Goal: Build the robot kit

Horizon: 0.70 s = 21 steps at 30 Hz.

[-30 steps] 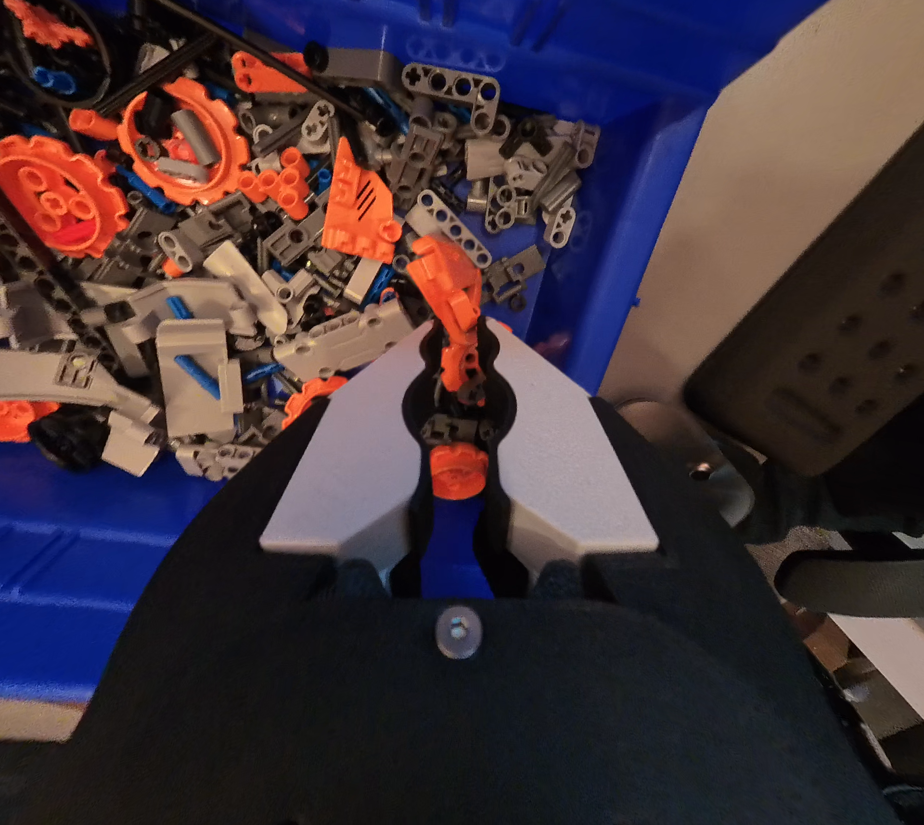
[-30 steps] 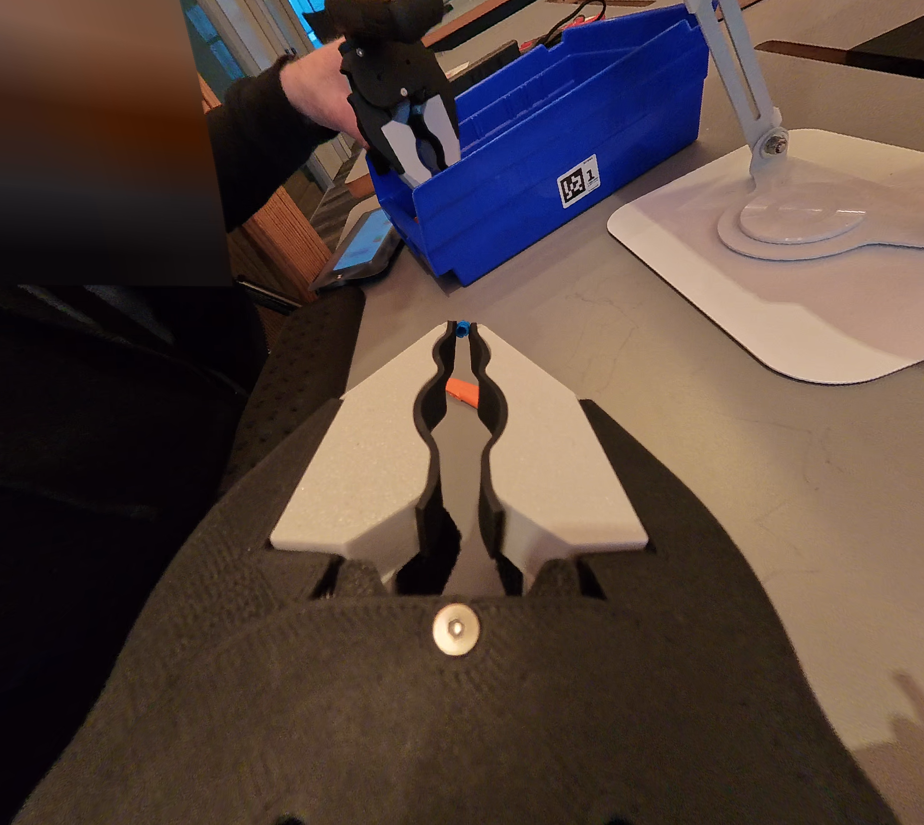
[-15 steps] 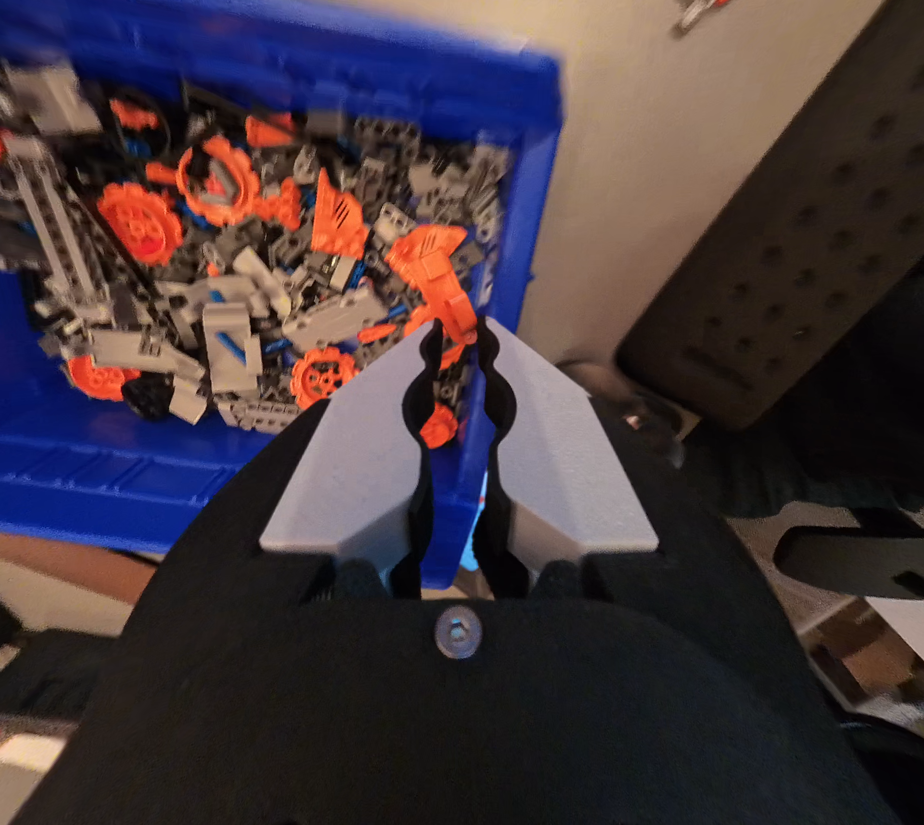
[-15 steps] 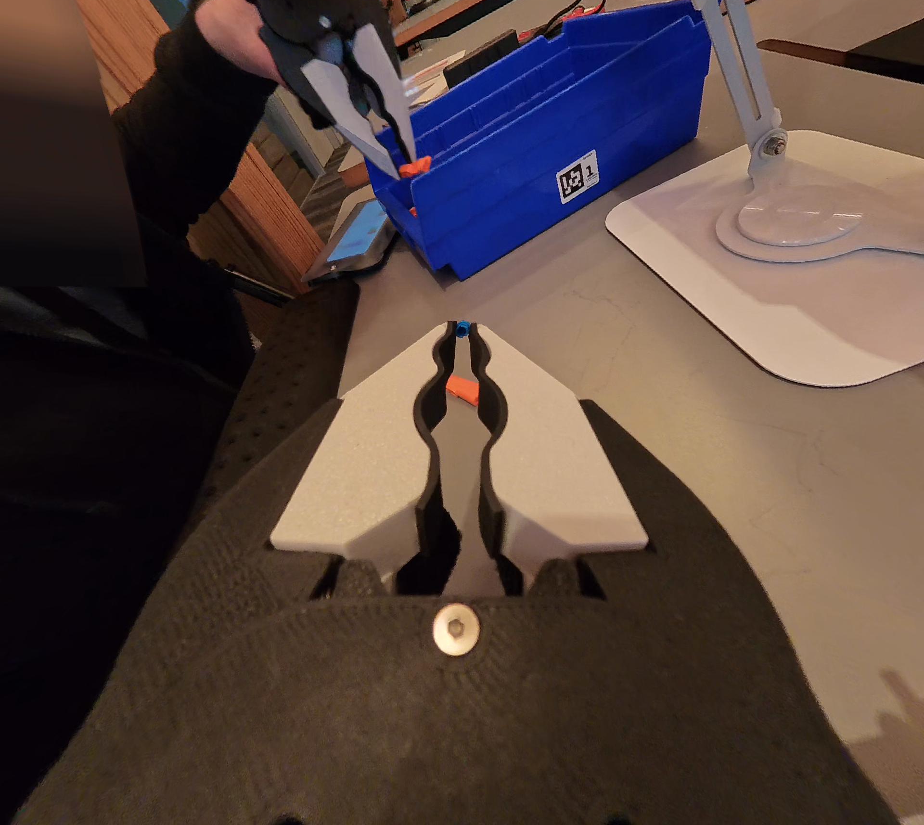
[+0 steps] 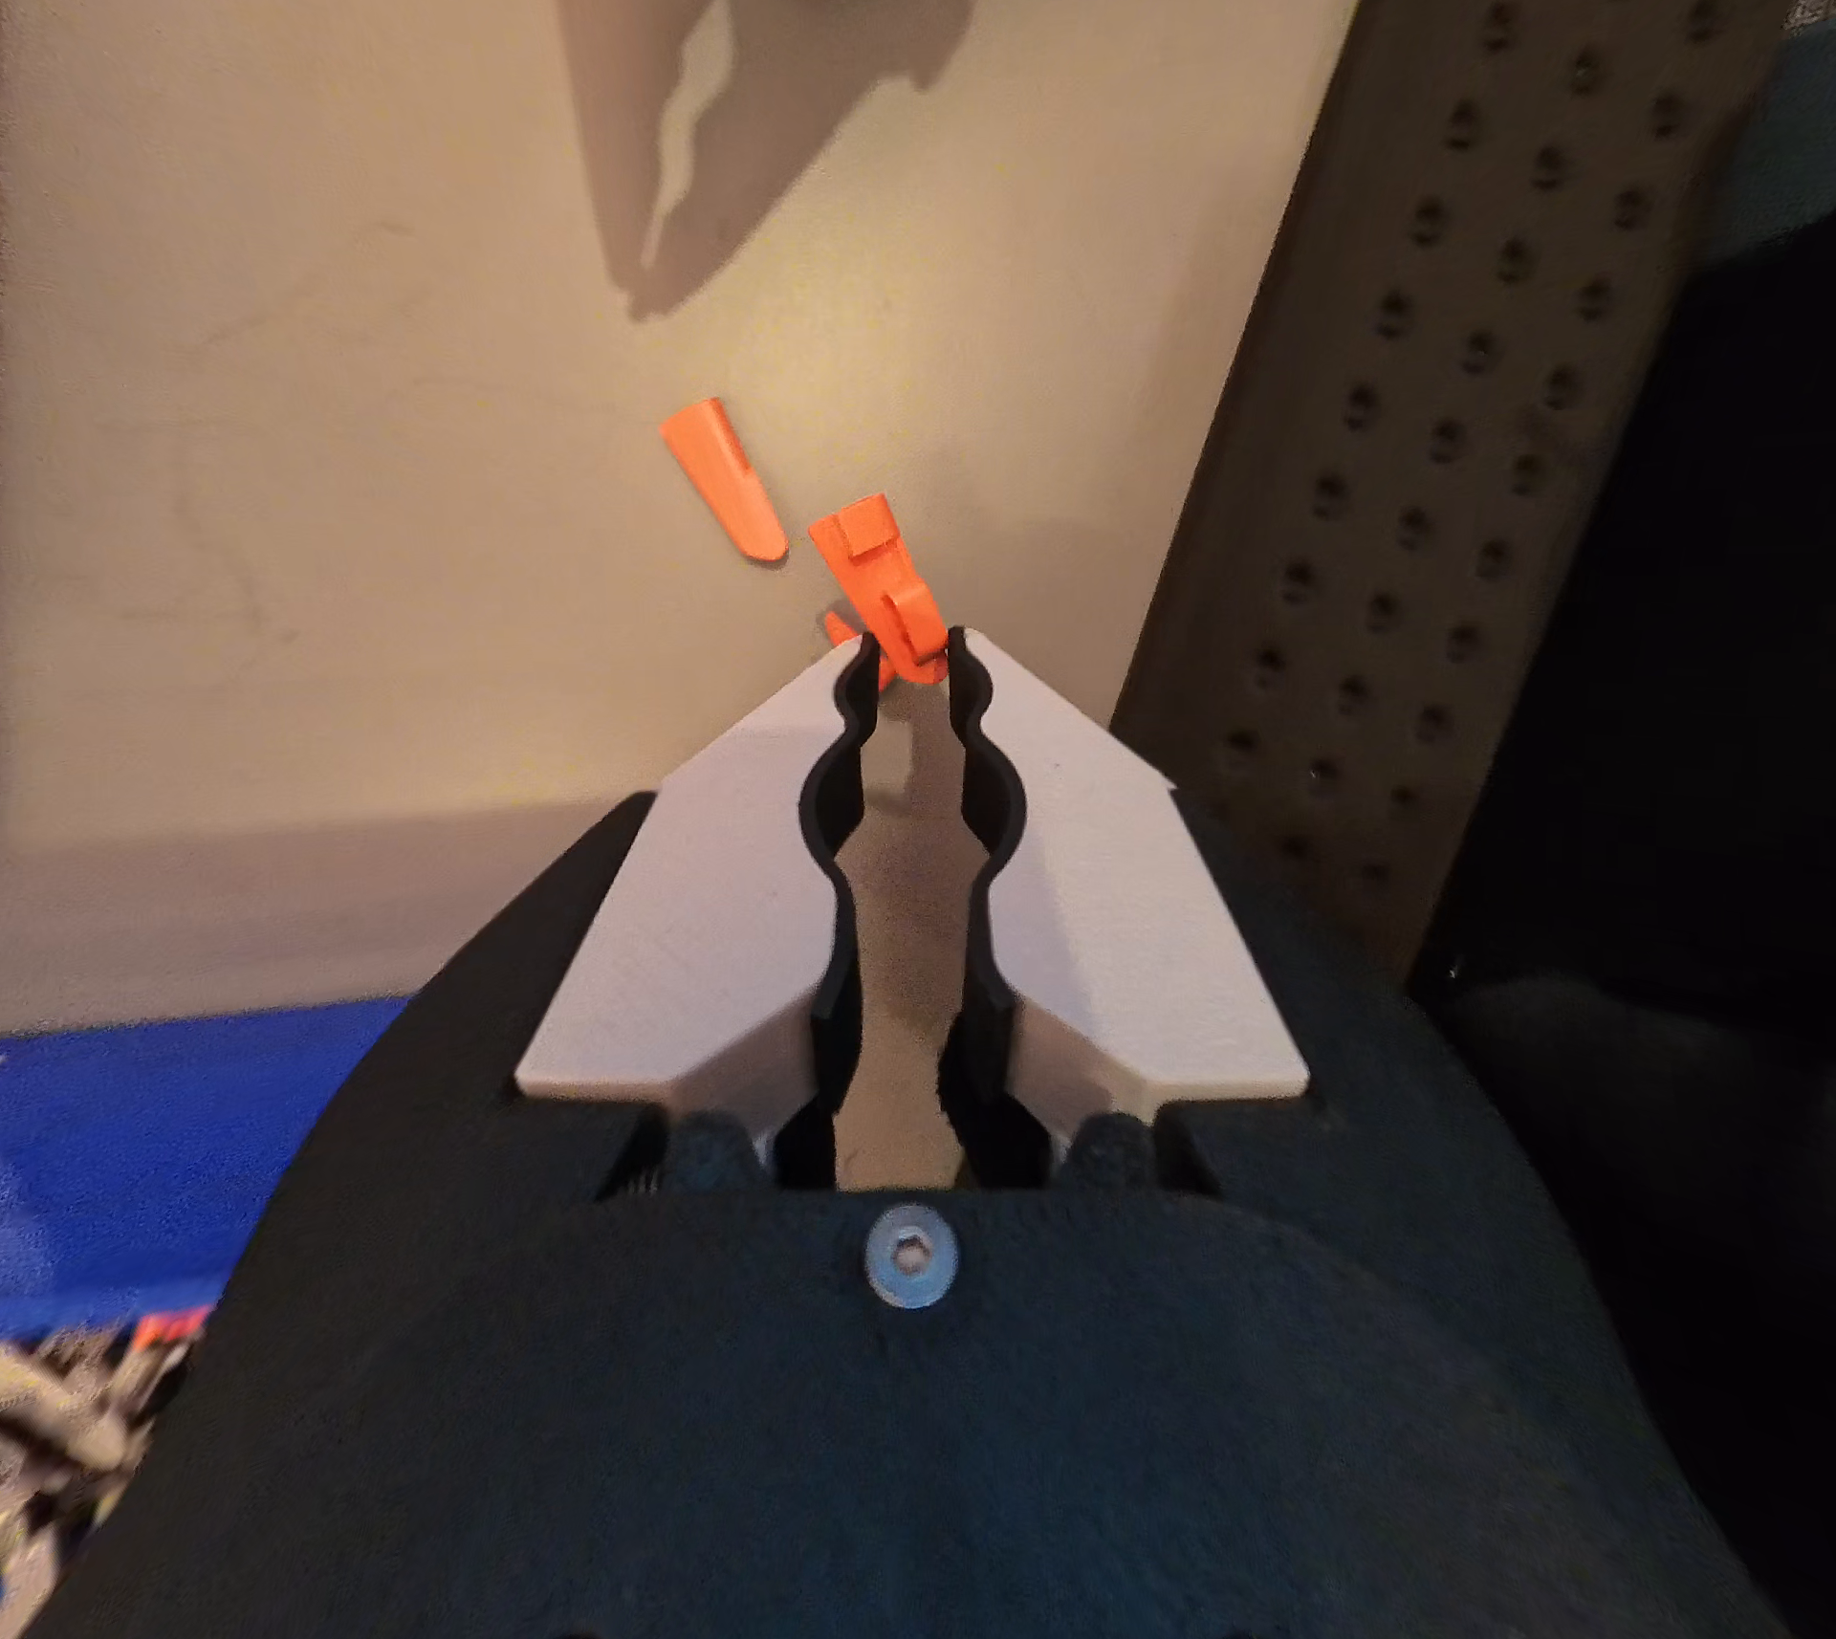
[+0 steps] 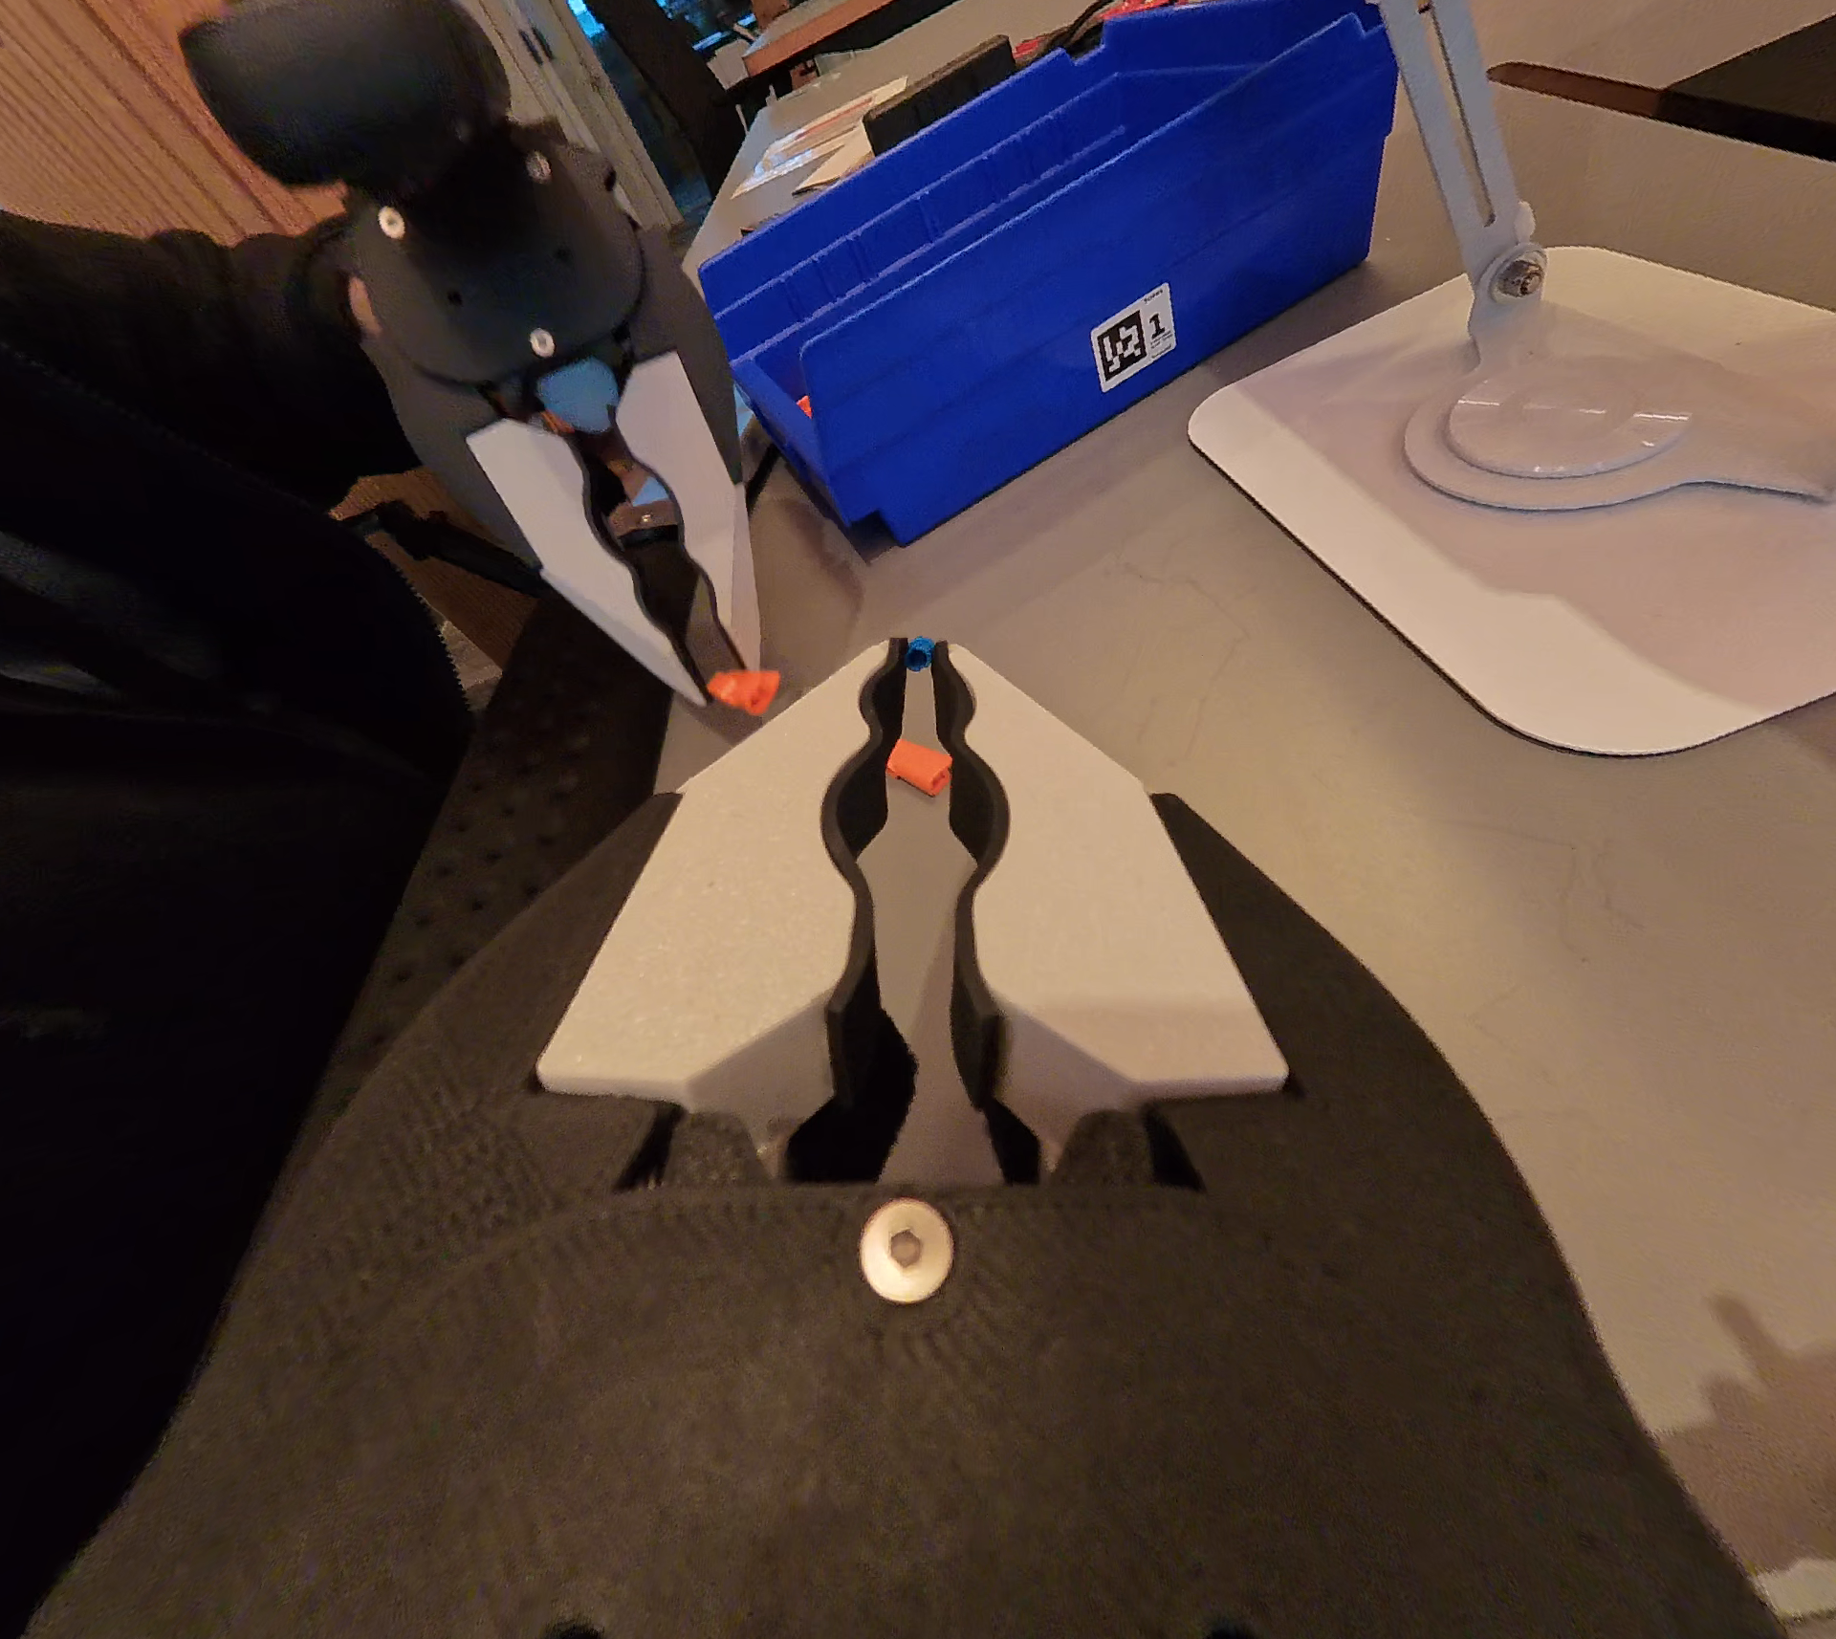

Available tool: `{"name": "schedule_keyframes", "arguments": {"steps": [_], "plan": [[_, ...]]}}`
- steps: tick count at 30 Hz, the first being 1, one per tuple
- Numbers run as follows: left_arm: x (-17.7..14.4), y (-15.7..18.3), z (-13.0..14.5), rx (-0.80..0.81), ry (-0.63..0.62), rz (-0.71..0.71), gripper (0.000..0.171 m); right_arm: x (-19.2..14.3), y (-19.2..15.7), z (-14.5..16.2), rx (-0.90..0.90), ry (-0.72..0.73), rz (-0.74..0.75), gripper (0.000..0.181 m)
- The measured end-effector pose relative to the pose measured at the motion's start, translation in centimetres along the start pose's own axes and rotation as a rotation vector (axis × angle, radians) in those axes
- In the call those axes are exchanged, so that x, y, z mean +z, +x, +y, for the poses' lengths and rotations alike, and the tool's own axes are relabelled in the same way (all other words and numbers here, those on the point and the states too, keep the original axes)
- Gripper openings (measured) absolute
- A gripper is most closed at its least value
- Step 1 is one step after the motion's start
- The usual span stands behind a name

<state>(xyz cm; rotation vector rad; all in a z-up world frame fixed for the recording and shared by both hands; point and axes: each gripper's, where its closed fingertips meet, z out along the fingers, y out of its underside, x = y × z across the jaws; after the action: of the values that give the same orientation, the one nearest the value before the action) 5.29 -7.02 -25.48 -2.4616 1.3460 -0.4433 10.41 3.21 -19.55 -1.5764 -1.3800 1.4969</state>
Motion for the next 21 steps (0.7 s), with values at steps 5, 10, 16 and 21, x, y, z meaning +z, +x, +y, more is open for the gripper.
{"name": "schedule_keyframes", "arguments": {"steps": [5, 10, 16, 21], "plan": [[3.3, -0.1, 0.1, 0.008, -0.028, -0.025, 0.012, 0.0, 0.1, 0.1, 0.002, -0.009, 0.008, 0.003], [4.5, -0.8, 0.2, -0.001, -0.029, -0.053, 0.012, 0.1, 0.1, 0.3, -0.008, -0.019, 0.014, 0.003], [3.8, -1.4, -0.5, -0.009, 0.021, -0.078, 0.027, 0.1, 0.2, 0.3, -0.005, -0.019, 0.015, 0.003], [0.2, -1.7, -1.1, 0.006, 0.083, -0.113, 0.024, 0.1, 0.2, 0.3, -0.004, -0.019, 0.016, 0.003]]}}
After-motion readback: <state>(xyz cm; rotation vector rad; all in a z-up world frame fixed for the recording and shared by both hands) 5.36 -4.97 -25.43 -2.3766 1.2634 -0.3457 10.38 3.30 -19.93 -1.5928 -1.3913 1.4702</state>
